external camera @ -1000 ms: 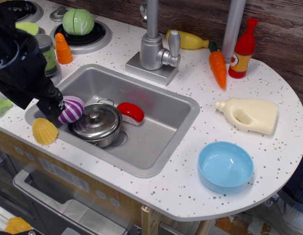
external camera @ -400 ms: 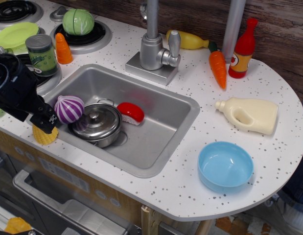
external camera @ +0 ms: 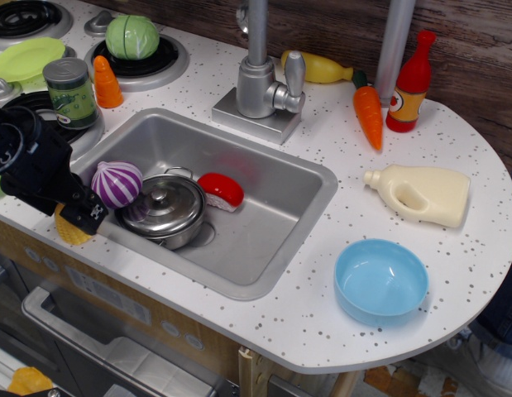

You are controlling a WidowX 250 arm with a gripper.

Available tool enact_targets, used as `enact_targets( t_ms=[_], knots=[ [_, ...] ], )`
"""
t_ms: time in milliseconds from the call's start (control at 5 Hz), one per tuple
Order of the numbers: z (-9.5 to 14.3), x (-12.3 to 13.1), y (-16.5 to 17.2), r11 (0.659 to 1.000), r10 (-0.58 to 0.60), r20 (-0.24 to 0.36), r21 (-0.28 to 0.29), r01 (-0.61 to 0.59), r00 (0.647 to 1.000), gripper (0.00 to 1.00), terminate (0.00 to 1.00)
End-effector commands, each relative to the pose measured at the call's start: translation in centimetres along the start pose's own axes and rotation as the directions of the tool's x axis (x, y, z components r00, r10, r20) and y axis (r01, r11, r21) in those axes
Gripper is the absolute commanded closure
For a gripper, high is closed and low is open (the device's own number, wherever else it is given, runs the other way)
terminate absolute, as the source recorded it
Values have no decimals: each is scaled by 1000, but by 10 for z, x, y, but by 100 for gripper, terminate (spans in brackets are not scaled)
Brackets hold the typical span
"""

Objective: Put corn into bowl

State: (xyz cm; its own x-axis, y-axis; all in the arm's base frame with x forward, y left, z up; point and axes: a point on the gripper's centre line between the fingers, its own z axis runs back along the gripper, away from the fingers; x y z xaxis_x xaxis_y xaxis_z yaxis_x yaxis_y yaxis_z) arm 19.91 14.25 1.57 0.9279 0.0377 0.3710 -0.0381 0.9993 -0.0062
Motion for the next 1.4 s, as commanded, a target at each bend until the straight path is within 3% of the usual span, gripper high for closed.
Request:
enact_targets(
  t_ms=[0, 200, 400, 600, 800, 1000, 1200],
  knots=[
    [-5, 12, 9, 1000, 31, 1, 3, -31, 1000, 100, 0],
    [7, 18, 3, 999, 43, -21, 28, -42, 999, 100, 0],
    [40, 44, -24, 995, 82, -80, 57, -77, 993, 100, 0],
    [54, 66, -55, 992, 115, -91, 54, -111, 989, 100, 0],
    [64, 90, -105, 972, 213, -60, 111, -205, 975, 100, 0],
    [65, 110, -154, 957, 273, -58, 116, -265, 960, 100, 0],
    [62, 117, -203, 936, 352, -69, 53, -349, 933, 100, 0]
  ],
)
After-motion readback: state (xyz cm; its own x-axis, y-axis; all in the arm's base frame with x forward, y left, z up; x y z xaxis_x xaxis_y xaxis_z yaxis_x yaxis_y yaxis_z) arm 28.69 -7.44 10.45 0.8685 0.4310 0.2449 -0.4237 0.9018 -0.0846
